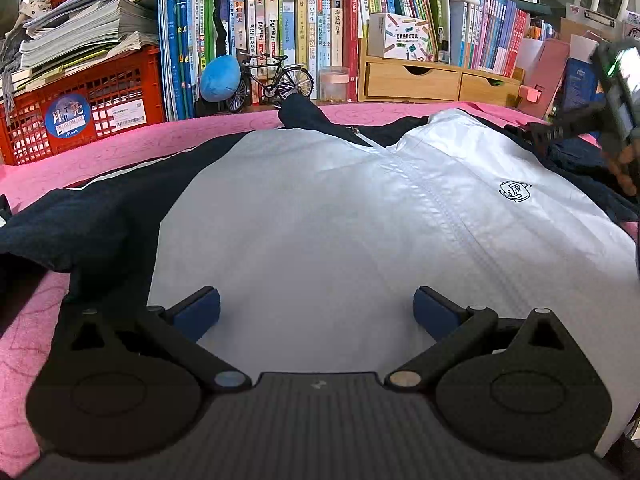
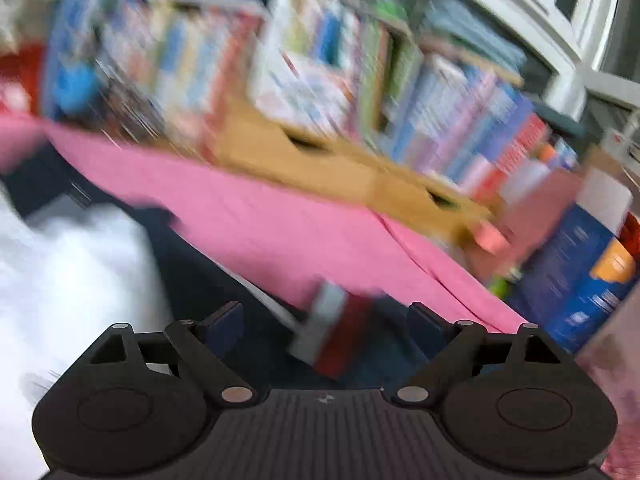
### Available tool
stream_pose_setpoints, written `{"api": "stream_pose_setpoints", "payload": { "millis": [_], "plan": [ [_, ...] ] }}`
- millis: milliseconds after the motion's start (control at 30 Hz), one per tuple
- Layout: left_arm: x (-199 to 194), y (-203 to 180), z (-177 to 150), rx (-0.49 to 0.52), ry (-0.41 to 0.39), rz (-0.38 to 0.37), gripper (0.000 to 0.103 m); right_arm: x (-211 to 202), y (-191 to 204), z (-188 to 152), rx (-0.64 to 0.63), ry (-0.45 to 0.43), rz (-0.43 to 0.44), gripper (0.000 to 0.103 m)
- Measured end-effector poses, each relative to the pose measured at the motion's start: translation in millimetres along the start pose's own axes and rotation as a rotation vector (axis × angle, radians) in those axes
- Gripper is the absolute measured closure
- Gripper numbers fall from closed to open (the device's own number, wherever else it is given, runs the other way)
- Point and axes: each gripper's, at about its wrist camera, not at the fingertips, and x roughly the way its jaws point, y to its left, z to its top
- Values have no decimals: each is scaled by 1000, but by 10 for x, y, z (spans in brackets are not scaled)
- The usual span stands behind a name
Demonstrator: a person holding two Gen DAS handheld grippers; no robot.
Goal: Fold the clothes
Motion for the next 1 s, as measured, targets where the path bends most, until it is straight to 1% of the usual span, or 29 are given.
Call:
{"api": "stream_pose_setpoints", "payload": {
  "millis": [33,67,100,133,200,267,300,333,367,400,467,500,533,600,633,667,700,733,833,867,933,1000],
  "plan": [
    [2,-1,0,0,0,1,0,105,-49,-47,8,26,-13,23],
    [4,-2,0,1,0,1,0,210,-98,-93,15,51,-26,34],
    [5,-2,0,1,1,2,0,315,-147,-140,23,77,-39,65],
    [6,-2,0,1,1,2,0,377,-210,-175,35,87,-62,79],
    [9,-3,1,2,2,4,0,260,-409,-180,74,21,-164,80],
    [11,-8,5,2,2,6,0,67,-701,-187,69,-73,-301,80],
    [12,-9,6,2,2,6,0,12,-884,-210,76,-101,-351,80],
    [12,-8,6,2,2,6,0,-59,-1097,-249,92,-111,-397,80],
    [12,-7,6,2,2,7,0,-121,-1314,-299,112,-114,-437,80],
    [11,-7,6,2,2,7,0,-149,-1534,-388,145,-92,-459,79],
    [6,-6,2,3,2,6,0,-161,-1923,-623,214,-22,-466,74],
    [6,-5,3,3,2,6,0,-149,-2042,-761,227,21,-458,63],
    [6,-4,4,3,2,6,0,-136,-2135,-894,231,61,-458,50],
    [7,-9,4,4,3,7,0,-96,-2185,-1132,185,130,-498,38],
    [8,-11,4,4,3,8,0,-83,-2199,-1245,162,160,-521,36],
    [9,-13,5,4,3,8,0,-89,-2185,-1338,142,176,-552,33],
    [9,-13,5,4,3,8,0,-105,-2177,-1415,137,182,-566,26],
    [8,-13,5,4,3,8,0,-149,-2169,-1471,146,174,-571,24],
    [7,-14,5,1,3,10,0,-372,-2123,-1451,230,70,-562,24],
    [7,-14,6,-1,3,13,0,-442,-2076,-1421,257,36,-536,24],
    [1,-8,14,-5,7,23,0,-526,-1834,-1289,287,-11,-376,24],
    [-20,12,49,-15,22,51,0,-611,-1592,-1157,316,-57,-216,24]
  ]
}}
